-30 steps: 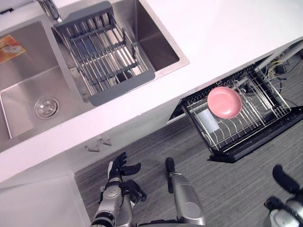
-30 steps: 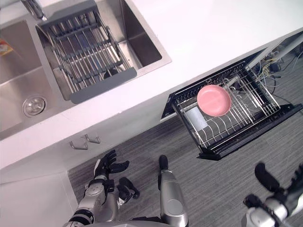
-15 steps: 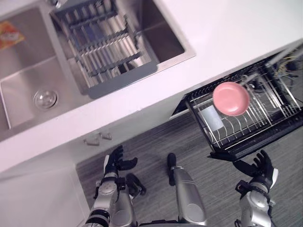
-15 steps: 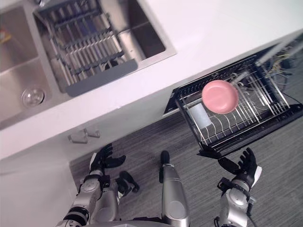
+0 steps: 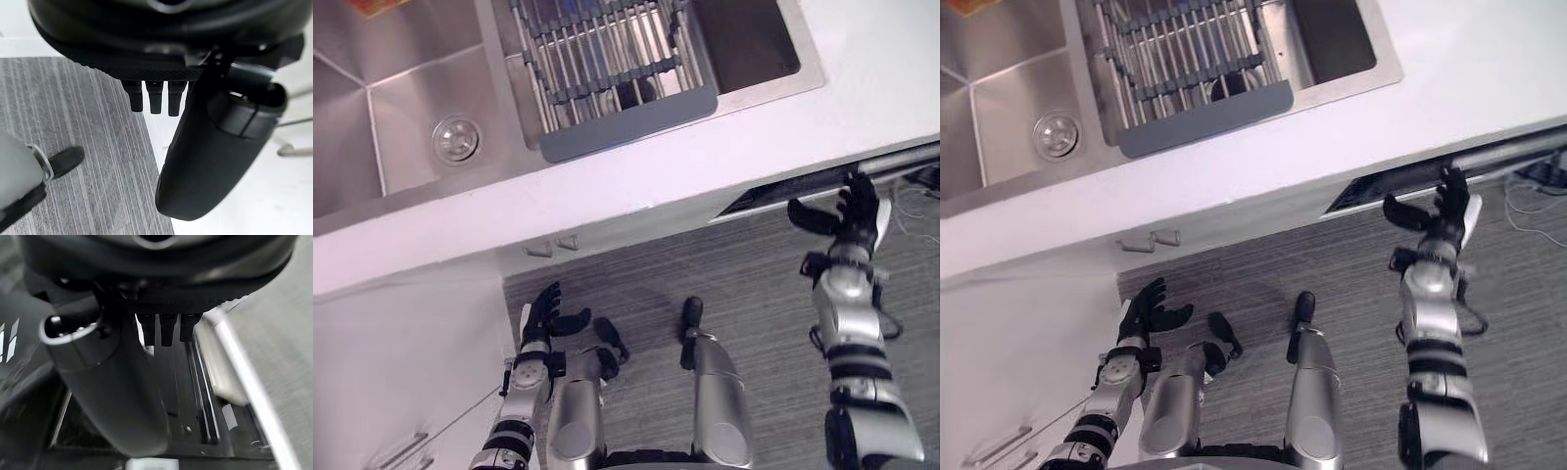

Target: Walk over to the sink, pick up the cup, carry it to the dishwasher, place the cup inside the dishwasher, then close the dishwasher door

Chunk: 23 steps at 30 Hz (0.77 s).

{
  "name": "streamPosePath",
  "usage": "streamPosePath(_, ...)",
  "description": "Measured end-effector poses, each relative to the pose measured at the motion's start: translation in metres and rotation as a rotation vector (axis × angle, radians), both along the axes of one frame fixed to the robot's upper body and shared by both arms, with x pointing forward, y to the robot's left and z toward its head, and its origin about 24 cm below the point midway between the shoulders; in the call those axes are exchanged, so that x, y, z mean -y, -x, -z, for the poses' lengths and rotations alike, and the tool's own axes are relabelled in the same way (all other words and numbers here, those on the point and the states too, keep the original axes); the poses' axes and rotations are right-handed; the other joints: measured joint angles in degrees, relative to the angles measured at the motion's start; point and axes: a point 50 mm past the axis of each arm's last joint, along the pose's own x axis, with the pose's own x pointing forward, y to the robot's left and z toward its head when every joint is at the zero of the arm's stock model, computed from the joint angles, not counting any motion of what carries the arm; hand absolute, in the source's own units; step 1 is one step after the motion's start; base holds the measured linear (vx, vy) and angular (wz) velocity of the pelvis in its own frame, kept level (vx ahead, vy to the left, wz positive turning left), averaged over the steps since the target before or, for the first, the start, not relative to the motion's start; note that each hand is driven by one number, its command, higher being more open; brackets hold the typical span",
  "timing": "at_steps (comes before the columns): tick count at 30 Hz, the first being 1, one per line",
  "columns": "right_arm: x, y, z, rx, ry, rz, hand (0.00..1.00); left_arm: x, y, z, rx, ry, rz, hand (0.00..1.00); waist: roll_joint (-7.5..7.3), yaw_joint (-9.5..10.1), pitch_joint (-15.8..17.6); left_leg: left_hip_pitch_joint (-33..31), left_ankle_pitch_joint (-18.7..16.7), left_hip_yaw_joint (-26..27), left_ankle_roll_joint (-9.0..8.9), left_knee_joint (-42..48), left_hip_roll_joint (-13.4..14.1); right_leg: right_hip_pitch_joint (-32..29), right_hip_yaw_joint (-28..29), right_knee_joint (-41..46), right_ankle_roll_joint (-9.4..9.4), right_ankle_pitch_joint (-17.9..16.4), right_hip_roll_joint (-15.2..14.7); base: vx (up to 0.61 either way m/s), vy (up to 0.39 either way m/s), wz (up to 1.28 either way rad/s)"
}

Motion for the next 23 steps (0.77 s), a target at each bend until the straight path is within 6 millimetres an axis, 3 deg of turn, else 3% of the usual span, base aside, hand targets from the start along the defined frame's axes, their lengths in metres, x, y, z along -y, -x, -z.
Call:
streamPosePath(5, 0.013, 0.002, 0.009, -0.099, 0.053, -0.025, 0.9, 0.007, 0.002, 0.003, -0.011, 0.008, 0.021, 0.9, 0.68, -0.47, 0.0, 0.6, 1.0, -3.5, -0.37, -0.3, 0.2, 3.5, -2.9, -1.7, -0.79, 0.5, 1.0, -0.05, -0.059, 0.25)
streamPosePath(9, 0.022, 0.016, 0.026, -0.175, 0.082, -0.04, 0.9, 0.006, 0.01, 0.01, -0.044, 0.008, 0.024, 0.9, 0.8, -0.41, -0.1, 2.8, 1.7, -6.6, -1.0, -1.7, 0.2, 7.4, -4.8, -4.2, -1.28, 0.7, 2.3, 0.0, -0.054, 0.14)
streamPosePath(11, 0.024, 0.032, 0.043, -0.222, 0.116, -0.055, 0.9, 0.005, 0.015, 0.015, -0.072, 0.013, 0.034, 0.9, 0.79, -0.52, -0.8, 4.8, 2.3, -7.6, -1.82, -3.2, 0.2, 9.9, -6.1, -5.5, -1.48, 0.4, 2.6, 0.08, -0.052, 0.21)
streamPosePath(14, 0.005, 0.057, 0.073, -0.26, 0.133, -0.198, 0.9, 0.001, 0.027, 0.025, -0.134, 0.003, 0.042, 0.9, -0.09, -1.55, -4.0, 7.1, 3.1, -8.8, -2.46, -5.7, -0.2, 12.6, -7.7, -6.5, -1.24, -0.4, 2.9, 0.12, -0.044, 0.23)
streamPosePath(17, -0.023, 0.082, 0.116, -0.358, 0.052, -0.295, 0.9, -0.004, 0.036, 0.031, -0.175, -0.027, 0.058, 0.9, -1.6, -1.83, -8.8, 9.1, 3.1, -9.7, -2.57, -7.2, -0.7, 15.2, -8.8, -7.8, -0.77, -0.9, 2.9, 0.1, -0.006, 0.18)
streamPosePath(23, -0.05, 0.137, 0.189, -0.611, -0.137, -0.311, 0.9, -0.023, 0.061, 0.042, -0.261, -0.071, 0.058, 0.9, -4.53, -1.89, -14.6, 13.3, 3.0, -10.4, -2.73, -9.6, -2.1, 20.0, -9.9, -10.1, -0.01, -1.2, 2.2, 0.05, 0.037, 0.11)
